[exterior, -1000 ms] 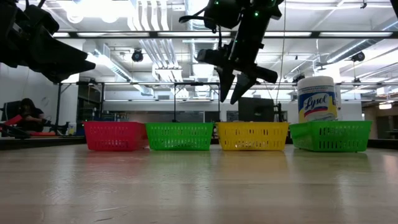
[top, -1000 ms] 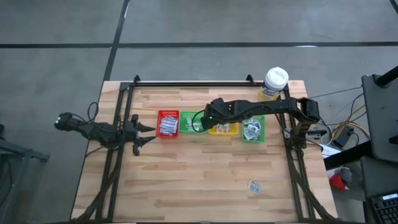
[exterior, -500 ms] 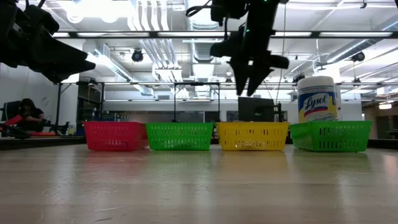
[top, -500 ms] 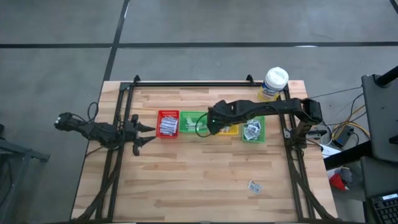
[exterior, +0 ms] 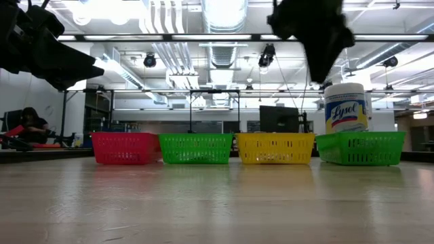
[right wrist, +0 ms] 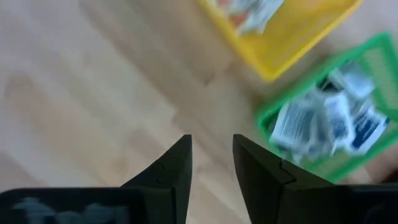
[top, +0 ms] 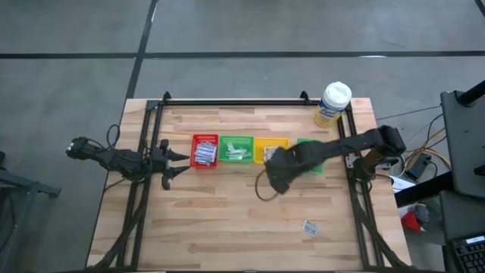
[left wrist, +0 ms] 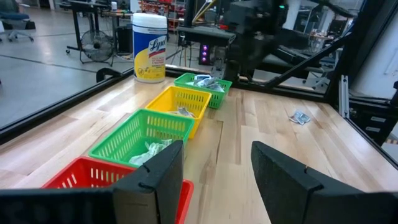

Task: Pick & Place First Aid Supplies
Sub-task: Put the orange ointment pack into the yellow bin

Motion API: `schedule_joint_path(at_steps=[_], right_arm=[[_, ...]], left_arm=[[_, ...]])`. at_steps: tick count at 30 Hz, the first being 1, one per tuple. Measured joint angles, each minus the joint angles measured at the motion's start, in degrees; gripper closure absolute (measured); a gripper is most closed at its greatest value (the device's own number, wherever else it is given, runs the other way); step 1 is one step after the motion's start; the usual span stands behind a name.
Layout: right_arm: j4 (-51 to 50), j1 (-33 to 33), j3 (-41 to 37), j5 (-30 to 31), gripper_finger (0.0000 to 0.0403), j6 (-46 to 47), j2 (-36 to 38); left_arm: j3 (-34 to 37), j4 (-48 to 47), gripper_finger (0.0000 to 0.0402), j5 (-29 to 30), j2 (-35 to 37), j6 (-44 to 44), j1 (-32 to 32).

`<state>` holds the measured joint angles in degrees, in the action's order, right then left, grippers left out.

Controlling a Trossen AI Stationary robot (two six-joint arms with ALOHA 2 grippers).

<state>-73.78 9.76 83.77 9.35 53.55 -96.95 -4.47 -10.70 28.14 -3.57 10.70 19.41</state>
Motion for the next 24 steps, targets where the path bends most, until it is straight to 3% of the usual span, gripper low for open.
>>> schedule_joint_path(at_steps=[5, 10, 19, 24], right_arm=[[-5.84, 6.42, -0.18, -3.42, 0.0296, 0.09, 0.09], [-10.43, 12.74, -0.61, -7.54, 0.0303, 5.91, 0.09], [-9.16, 23.63, -1.47, -8.47, 0.0317, 14.82, 0.07], [-2.15, 28.50, -4.06, -8.29, 0.0326, 15.72, 0.07]], left_arm=[[-0.01, -0.02, 0.0213, -0.01, 0.00, 0.00, -0.01], [-0.02, -0.01, 0.0213, -0.02, 0.00, 0.00, -0.01], [-0.02, -0.02, 0.0213, 0.00, 0.00, 0.00, 0.01], [-0.02, -0.02, 0.0213, -0.02, 0.00, 0.00, -0.01]])
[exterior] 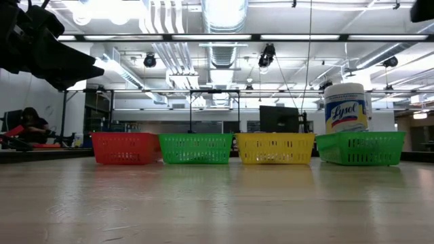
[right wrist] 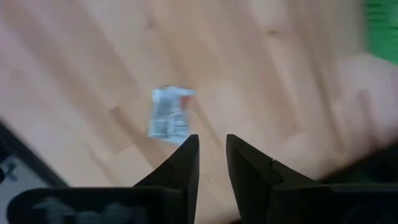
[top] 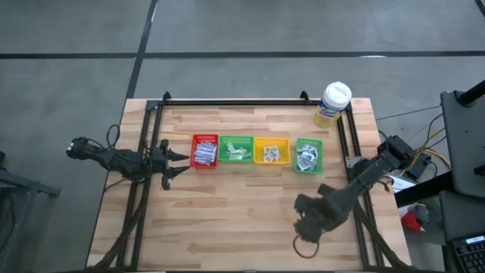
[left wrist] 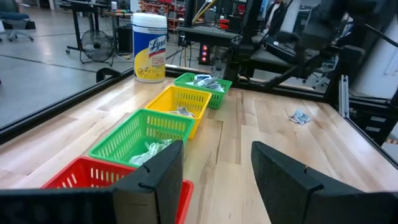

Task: Pick & Place First Aid Supplies
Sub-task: Put the orange ointment pack into the yellow bin

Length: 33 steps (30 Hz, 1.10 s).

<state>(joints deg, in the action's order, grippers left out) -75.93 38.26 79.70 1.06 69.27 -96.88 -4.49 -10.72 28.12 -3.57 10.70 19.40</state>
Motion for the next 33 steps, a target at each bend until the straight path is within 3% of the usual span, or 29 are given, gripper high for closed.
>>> schedule_joint_path(at_steps=[9, 14, 21, 33], right_arm=[[10.77, 5.35, -7.07, 0.46, 0.0334, -6.40, -0.04], [13.50, 5.70, -9.65, 0.35, 0.0329, -5.16, -0.04], [25.61, 5.66, -14.09, 0.37, 0.0334, -10.75, -0.04], [29.55, 5.64, -20.43, 0.46, 0.0317, -10.93, -0.04]], left_arm=[[0.02, 0.01, 0.0213, 0.01, 0.00, 0.00, 0.01], [0.01, 0.00, 0.0213, 0.01, 0.00, 0.00, 0.00], [0.02, 0.02, 0.0213, 0.02, 0.00, 0.00, 0.00], [0.02, 0.00, 0.0213, -0.01, 0.00, 0.00, 0.00]])
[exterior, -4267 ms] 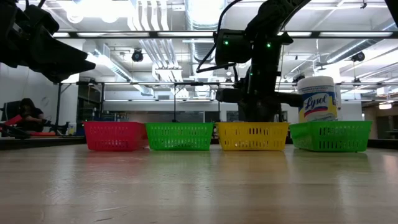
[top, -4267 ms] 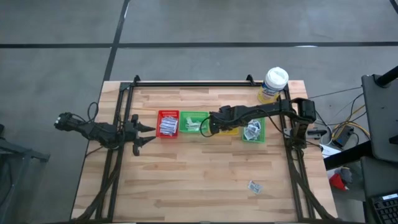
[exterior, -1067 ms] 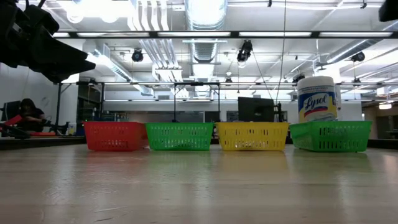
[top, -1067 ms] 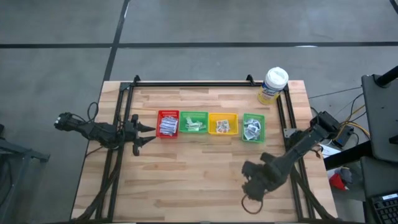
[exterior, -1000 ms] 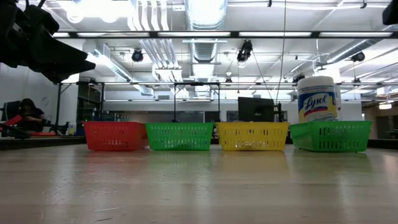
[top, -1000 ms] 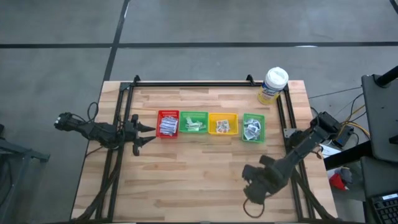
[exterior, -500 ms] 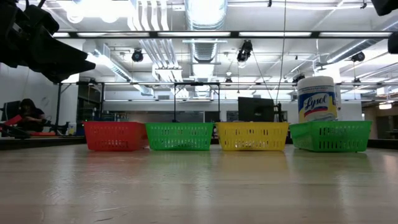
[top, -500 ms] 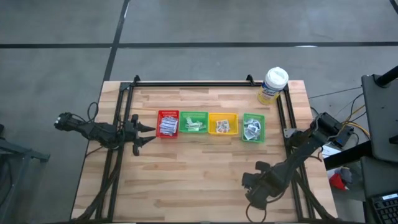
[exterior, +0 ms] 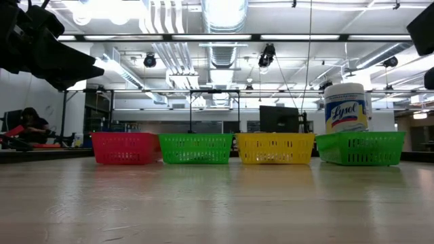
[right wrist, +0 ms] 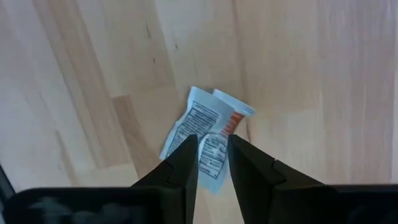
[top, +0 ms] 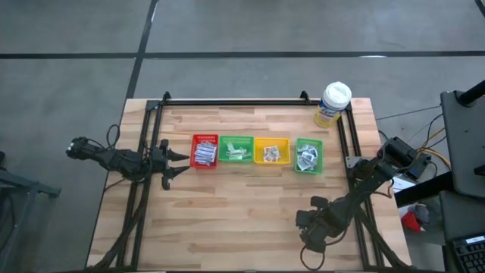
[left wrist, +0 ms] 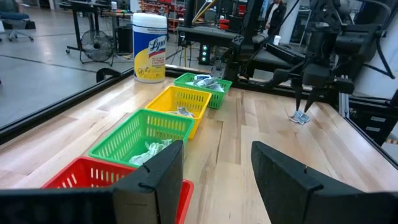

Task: Pick & Place First Aid Supplies
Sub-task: Put the orange ointment pack into the yellow bin

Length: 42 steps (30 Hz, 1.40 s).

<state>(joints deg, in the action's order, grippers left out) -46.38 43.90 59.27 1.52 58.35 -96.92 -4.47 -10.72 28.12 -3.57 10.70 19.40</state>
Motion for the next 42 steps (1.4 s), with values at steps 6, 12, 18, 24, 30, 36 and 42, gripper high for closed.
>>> schedule_joint_path(at_steps=[6, 12, 18, 24, 30, 36, 42], right_arm=[[3.70, -0.04, -1.98, 0.15, 0.0302, -0.20, 0.00], [3.69, -0.04, -1.99, 1.56, 0.0275, -0.28, 0.00], [3.80, -0.04, -2.31, 1.95, 0.0262, -0.28, 0.00], [4.13, -0.05, -2.35, 2.05, 0.0268, -0.07, -0.24], [5.20, -0.17, -2.41, 2.10, 0.0264, -0.21, -1.79], [5.04, -0.20, -2.41, 2.82, 0.0263, -0.30, -1.84], [5.08, -0.17, -2.43, 2.82, 0.0286, -0.28, -1.84]], left_arm=[[-0.01, 0.00, 0.0213, 0.02, 0.00, 0.00, 0.00], [-0.01, 0.01, 0.0213, 0.01, 0.00, 0.00, 0.00], [0.00, 0.00, 0.0213, 0.00, 0.00, 0.00, 0.00], [0.00, 0.00, 0.0213, 0.00, 0.00, 0.00, 0.00], [0.00, 0.00, 0.0213, 0.02, -0.01, 0.00, 0.00], [-0.01, 0.02, 0.0213, 0.02, -0.02, 0.00, 0.00], [0.00, 0.02, 0.0213, 0.00, -0.02, 0.00, 0.00]])
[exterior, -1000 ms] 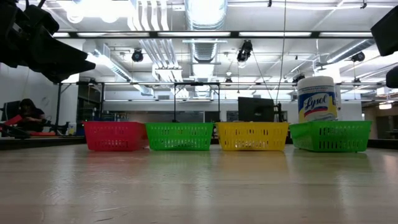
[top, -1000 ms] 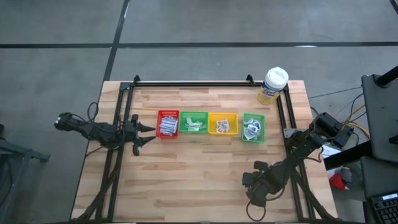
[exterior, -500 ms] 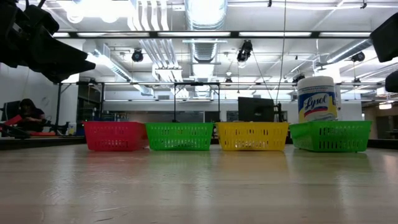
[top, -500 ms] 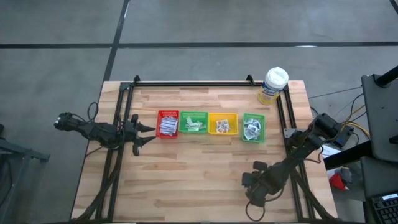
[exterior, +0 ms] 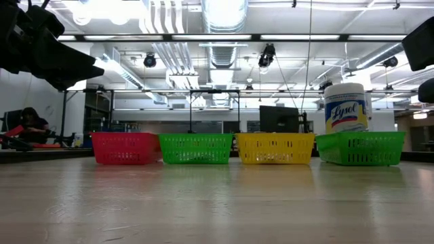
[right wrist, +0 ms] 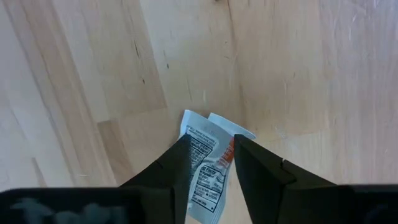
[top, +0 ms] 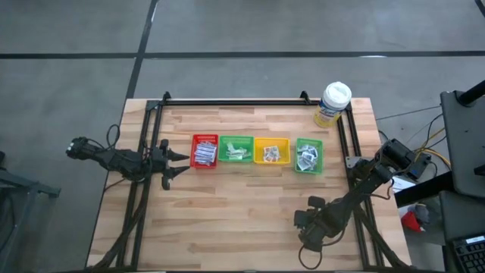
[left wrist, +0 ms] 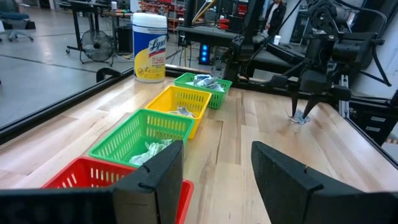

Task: Pick & Place First Aid Supplies
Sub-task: Put the orange ointment pack into the yellow bin

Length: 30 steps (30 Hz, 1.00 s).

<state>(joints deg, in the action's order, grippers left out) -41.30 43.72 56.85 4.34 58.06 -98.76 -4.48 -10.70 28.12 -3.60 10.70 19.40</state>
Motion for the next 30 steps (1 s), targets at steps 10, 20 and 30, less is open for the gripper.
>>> schedule_joint_path(at_steps=[10, 20, 30], right_arm=[[0.17, -0.02, -1.16, -0.25, 0.0342, 0.93, 0.00], [0.17, -0.13, -1.21, -0.24, 0.0384, 1.65, 0.00], [-0.43, -0.13, -1.08, 0.17, 0.0395, 2.97, 0.00]], left_arm=[[-0.02, 0.01, 0.0213, 0.00, 0.02, 0.00, 0.00], [-0.01, 0.01, 0.0213, 0.00, 0.00, 0.00, 0.00], [-0.01, -0.01, 0.0213, 0.00, 0.00, 0.00, 0.02]])
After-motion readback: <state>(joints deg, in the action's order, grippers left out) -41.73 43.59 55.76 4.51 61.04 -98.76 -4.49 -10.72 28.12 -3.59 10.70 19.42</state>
